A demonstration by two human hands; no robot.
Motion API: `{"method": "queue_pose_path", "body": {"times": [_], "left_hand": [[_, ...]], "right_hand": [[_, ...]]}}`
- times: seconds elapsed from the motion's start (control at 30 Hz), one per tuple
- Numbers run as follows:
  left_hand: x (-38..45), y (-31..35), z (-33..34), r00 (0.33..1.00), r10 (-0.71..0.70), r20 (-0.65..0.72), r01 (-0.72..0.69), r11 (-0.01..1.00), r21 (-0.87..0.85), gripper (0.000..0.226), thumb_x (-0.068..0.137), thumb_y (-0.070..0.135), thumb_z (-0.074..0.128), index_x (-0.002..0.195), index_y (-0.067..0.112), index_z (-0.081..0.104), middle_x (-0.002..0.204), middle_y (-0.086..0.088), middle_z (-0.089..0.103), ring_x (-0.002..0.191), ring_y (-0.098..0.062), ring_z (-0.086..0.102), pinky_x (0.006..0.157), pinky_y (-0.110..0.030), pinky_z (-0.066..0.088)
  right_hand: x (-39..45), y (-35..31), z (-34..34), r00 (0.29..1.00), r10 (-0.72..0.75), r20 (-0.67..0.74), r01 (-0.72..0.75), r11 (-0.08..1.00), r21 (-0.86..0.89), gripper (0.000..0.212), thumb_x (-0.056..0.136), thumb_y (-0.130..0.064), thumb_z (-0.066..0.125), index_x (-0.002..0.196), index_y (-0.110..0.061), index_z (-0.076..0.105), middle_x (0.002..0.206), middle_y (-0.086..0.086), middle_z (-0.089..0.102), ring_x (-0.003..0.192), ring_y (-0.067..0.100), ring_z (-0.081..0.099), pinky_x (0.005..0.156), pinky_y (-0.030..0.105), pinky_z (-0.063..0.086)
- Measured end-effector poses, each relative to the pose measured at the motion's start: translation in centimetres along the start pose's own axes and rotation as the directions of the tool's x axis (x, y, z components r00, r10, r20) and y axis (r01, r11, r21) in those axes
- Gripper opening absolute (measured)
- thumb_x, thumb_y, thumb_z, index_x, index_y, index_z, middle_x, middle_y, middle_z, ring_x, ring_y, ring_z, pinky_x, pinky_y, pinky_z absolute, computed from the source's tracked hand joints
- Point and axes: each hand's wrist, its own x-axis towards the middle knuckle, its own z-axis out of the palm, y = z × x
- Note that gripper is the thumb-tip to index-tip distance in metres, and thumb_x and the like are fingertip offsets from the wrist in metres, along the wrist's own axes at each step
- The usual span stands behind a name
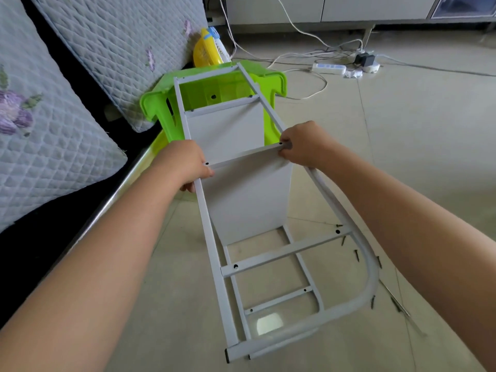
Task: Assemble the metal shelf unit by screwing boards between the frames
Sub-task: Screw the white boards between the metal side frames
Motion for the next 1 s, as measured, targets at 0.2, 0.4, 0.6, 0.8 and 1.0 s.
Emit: {"method": "queue_pose_path", "body": {"times": [0.2, 0.4, 0.6, 0.8, 1.0], "left_hand": [[-0.3, 0.5, 0.8, 0.992, 0.013, -0.125, 0.014, 0.977, 0.212, 0.031, 0.088, 0.035, 0.059, 0.094, 0.005, 0.063, 0.081, -0.009, 0.051, 0.091, -0.031, 0.055, 0.064, -0.029, 0.037], [-0.2, 0.4, 2.1, 0.953, 0.099, -0.287, -0.05, 0.984, 0.173, 0.029, 0.089, 0.032, 0.059, 0.104, 0.01, 0.069, 0.121, -0.017, 0.051, 0.114, -0.033, 0.049, 0.089, -0.035, 0.043], [-0.6, 2.9, 2.3, 0.963, 0.165, -0.214, -0.095, 0.948, 0.304, 0.022, 0.096, 0.028, 0.045, 0.082, 0.014, 0.055, 0.103, -0.012, 0.061, 0.106, -0.03, 0.053, 0.107, -0.04, 0.026], [-0.9, 7.8, 5.1, 0.941, 0.287, -0.179, -0.221, 0.922, 0.317, 0.035, 0.098, 0.028, 0.038, 0.126, 0.007, 0.043, 0.128, -0.015, 0.05, 0.118, -0.032, 0.047, 0.096, -0.038, 0.032], [-1.0, 12.0, 6.8, 0.951, 0.173, -0.257, -0.112, 0.966, 0.234, 0.044, 0.1, 0.035, 0.028, 0.129, 0.005, 0.042, 0.135, -0.016, 0.044, 0.126, -0.032, 0.037, 0.106, -0.044, 0.023]], "right_hand": [[-0.2, 0.1, 0.2, 1.0, 0.003, 0.023, -0.003, 1.0, 0.02, 0.031, 0.089, -0.017, 0.048, 0.116, -0.01, 0.059, 0.114, 0.016, 0.06, 0.108, 0.033, 0.052, 0.083, 0.031, 0.044], [-1.0, 1.0, 0.0, 1.0, -0.01, 0.004, 0.01, 0.987, 0.16, 0.033, 0.093, -0.016, 0.044, 0.124, -0.015, 0.055, 0.118, 0.015, 0.06, 0.111, 0.031, 0.052, 0.086, 0.03, 0.041], [-1.6, 1.8, 0.8, 0.999, 0.035, -0.023, -0.023, 0.922, 0.386, 0.033, 0.097, -0.022, 0.042, 0.127, -0.019, 0.055, 0.118, 0.01, 0.062, 0.109, 0.024, 0.054, 0.077, 0.022, 0.035], [-3.9, 5.8, 1.4, 0.99, 0.141, -0.01, -0.111, 0.813, 0.571, 0.031, 0.095, -0.011, 0.043, 0.121, -0.009, 0.059, 0.103, 0.019, 0.066, 0.099, 0.029, 0.061, 0.091, 0.036, 0.046], [-9.9, 12.3, 7.8, 0.891, 0.375, 0.256, -0.441, 0.847, 0.295, 0.026, 0.093, -0.013, 0.041, 0.102, -0.005, 0.064, 0.094, 0.012, 0.065, 0.084, 0.025, 0.058, 0.071, 0.028, 0.045]]}}
